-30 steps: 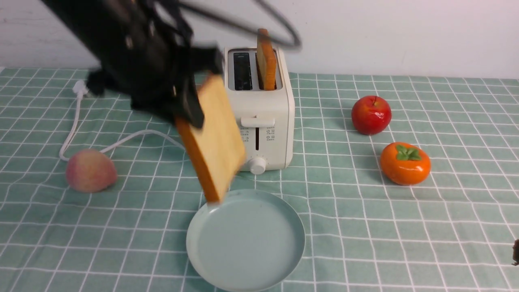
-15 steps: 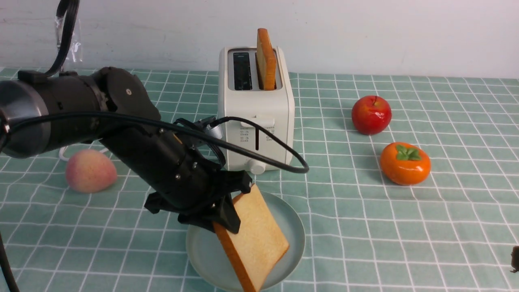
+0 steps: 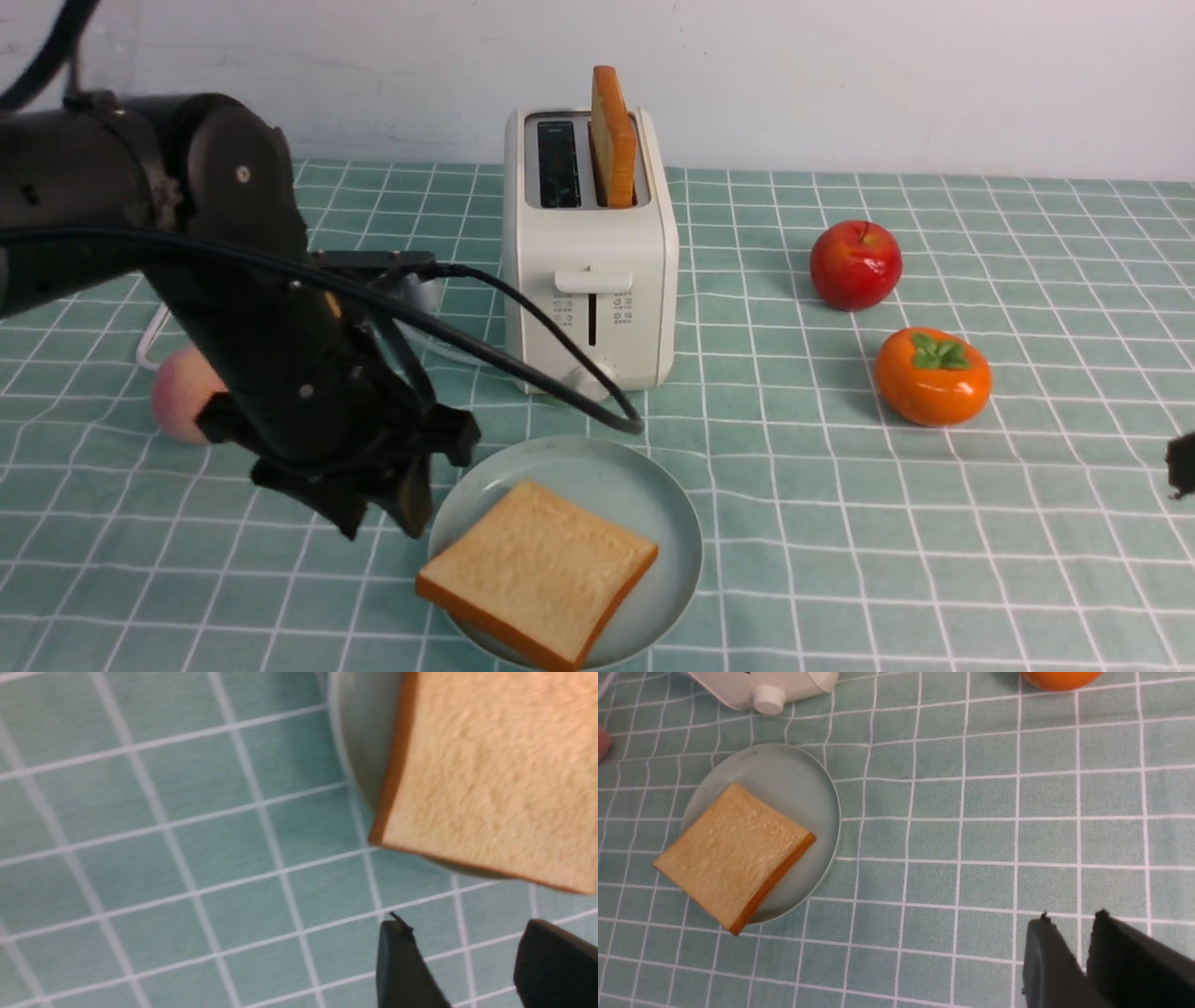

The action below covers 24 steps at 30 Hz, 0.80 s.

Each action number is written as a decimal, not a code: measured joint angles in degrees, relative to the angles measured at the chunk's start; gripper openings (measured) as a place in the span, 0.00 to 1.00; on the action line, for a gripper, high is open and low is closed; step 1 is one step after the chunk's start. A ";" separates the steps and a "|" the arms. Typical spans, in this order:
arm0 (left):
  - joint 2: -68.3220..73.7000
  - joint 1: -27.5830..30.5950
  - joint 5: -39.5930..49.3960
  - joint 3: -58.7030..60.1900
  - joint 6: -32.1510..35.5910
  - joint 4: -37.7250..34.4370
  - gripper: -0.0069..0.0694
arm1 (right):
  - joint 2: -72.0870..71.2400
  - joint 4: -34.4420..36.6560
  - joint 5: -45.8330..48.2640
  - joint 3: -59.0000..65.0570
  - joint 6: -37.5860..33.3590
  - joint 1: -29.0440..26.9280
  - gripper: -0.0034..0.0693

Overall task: Take toasted bread from bread machine on blue coffee table place on plate.
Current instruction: 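Place the slice of bread on the plate with the left gripper, then grasp the toast slice in the toaster and pull it up out of the slot with the right gripper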

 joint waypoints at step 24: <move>-46.87 0.12 -4.12 27.61 -10.58 4.60 0.07 | 57.67 -13.47 -23.80 -55.92 -0.66 23.50 0.69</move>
